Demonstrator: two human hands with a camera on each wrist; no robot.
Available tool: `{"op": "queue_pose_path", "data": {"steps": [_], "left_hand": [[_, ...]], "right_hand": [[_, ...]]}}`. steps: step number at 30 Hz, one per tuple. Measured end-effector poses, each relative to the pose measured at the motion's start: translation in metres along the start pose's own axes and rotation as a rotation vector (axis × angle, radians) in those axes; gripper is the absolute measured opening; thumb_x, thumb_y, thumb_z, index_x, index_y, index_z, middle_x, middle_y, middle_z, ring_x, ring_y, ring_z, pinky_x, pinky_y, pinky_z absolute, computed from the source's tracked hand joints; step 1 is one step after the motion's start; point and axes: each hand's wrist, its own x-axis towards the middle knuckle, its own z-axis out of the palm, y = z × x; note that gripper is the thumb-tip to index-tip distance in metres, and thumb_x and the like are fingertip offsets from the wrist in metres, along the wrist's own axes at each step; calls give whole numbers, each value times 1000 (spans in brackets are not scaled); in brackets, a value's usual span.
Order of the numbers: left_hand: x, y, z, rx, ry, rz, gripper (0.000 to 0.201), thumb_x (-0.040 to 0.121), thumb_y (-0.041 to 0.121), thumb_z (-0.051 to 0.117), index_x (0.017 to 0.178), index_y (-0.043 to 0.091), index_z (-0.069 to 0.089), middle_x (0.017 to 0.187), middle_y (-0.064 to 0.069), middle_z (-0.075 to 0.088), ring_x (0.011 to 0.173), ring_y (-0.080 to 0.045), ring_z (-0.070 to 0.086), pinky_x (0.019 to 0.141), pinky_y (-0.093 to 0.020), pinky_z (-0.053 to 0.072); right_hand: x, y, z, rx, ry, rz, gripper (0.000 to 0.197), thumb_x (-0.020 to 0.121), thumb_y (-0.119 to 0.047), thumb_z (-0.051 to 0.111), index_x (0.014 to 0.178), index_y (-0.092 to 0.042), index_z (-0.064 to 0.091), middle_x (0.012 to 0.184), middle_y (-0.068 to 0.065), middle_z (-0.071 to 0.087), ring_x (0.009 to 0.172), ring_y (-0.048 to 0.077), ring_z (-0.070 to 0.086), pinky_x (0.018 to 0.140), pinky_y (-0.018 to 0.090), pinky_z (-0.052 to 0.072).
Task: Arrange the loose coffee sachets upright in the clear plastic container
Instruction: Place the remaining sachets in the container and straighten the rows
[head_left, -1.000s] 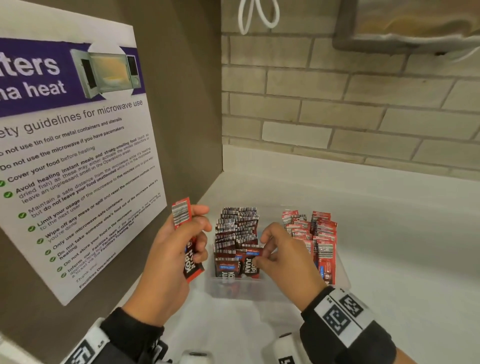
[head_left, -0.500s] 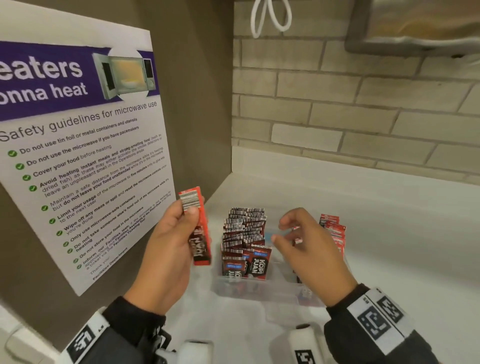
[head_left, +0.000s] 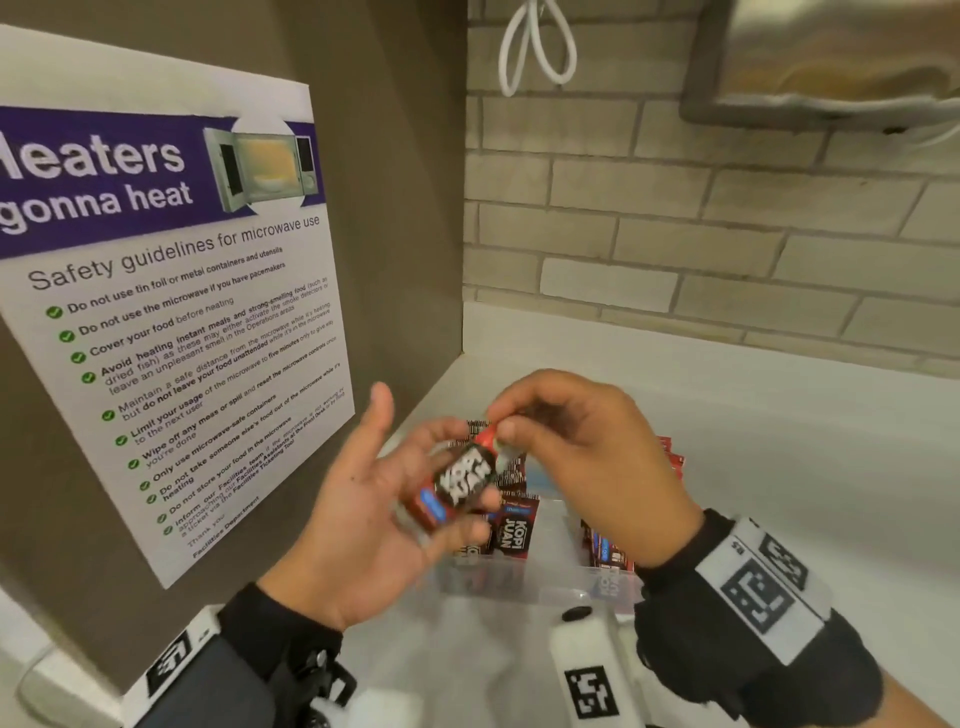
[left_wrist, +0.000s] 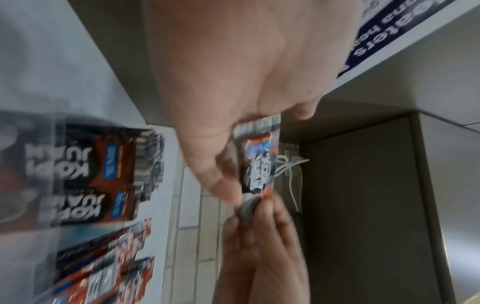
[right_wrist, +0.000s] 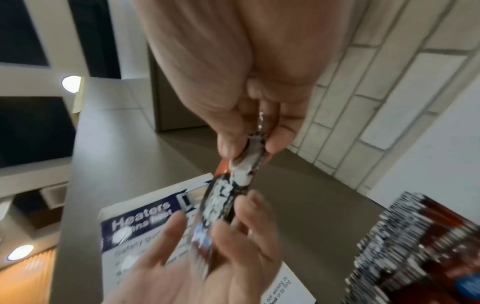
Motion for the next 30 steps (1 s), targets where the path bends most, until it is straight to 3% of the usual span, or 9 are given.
{"op": "queue_pose_path", "data": {"steps": [3, 6, 8, 11, 13, 18, 20, 23, 30], "left_hand": [[4, 6, -5, 155, 76, 362, 52, 60, 53, 80, 92, 15, 62, 96, -8, 63, 83, -17, 63, 64, -28, 54], [11, 4, 0, 469, 225, 587, 29, 67, 25, 79, 90, 20, 61, 85, 3, 66, 77, -9, 61, 63, -20, 51], [13, 3, 5, 636, 240, 657, 17, 77, 15, 74, 88, 21, 63, 77, 8, 66, 71, -5, 59, 63, -17, 50], [15, 2, 8, 883, 212, 666, 15, 80, 16, 71, 83, 31, 69, 78, 10, 67, 72, -6, 58, 68, -18, 48], [16, -2, 9, 954, 165, 633, 13, 78, 21, 70, 84, 33, 70, 82, 10, 68, 76, -5, 61, 72, -19, 48], [14, -7, 3, 923, 170, 620, 21, 76, 41, 65, 97, 39, 66, 99, 16, 67, 89, -3, 60, 80, -21, 49], [11, -6, -5, 858, 224, 627, 22, 75, 46, 61, 96, 40, 66, 102, 13, 68, 93, -7, 60, 83, -26, 49], [8, -6, -17, 779, 276, 604, 13, 79, 32, 59, 86, 40, 68, 96, 9, 69, 91, -15, 60, 80, -29, 48], [1, -12, -29, 740, 311, 565, 17, 80, 18, 62, 80, 34, 68, 87, 12, 68, 84, -8, 59, 72, -21, 48]], "right_hand": [[-6, 12, -6, 247, 184, 166, 13, 84, 1, 63, 78, -11, 62, 80, 6, 67, 78, 22, 69, 66, 30, 58], [-16, 20, 1, 423, 198, 309, 12, 84, 2, 62, 78, -7, 59, 73, -4, 64, 73, 21, 70, 63, 30, 58], [-23, 22, 5, 345, 151, 329, 13, 84, -3, 64, 78, -13, 59, 79, -3, 64, 77, 21, 69, 67, 33, 57], [-25, 19, 1, 0, 116, 187, 16, 82, -11, 68, 80, -25, 62, 88, -9, 64, 82, 12, 63, 74, 31, 52], [-23, 16, -3, -79, 114, 101, 19, 81, -9, 68, 79, -26, 62, 80, -13, 61, 75, 7, 59, 70, 23, 48], [-28, 33, -10, -148, 80, 200, 21, 78, -3, 70, 70, -20, 60, 63, -8, 59, 58, -1, 52, 59, 9, 42], [-35, 47, -7, -252, 27, 283, 22, 79, -4, 70, 70, -20, 59, 66, -5, 61, 58, 0, 53, 59, 9, 43], [-42, 63, 1, -307, -19, 359, 21, 79, -5, 70, 69, -20, 59, 69, -1, 62, 57, 3, 52, 56, 13, 45], [-41, 76, 14, -419, -79, 419, 21, 78, -12, 71, 68, -24, 56, 66, -4, 62, 61, 7, 57, 64, 27, 50]]}}
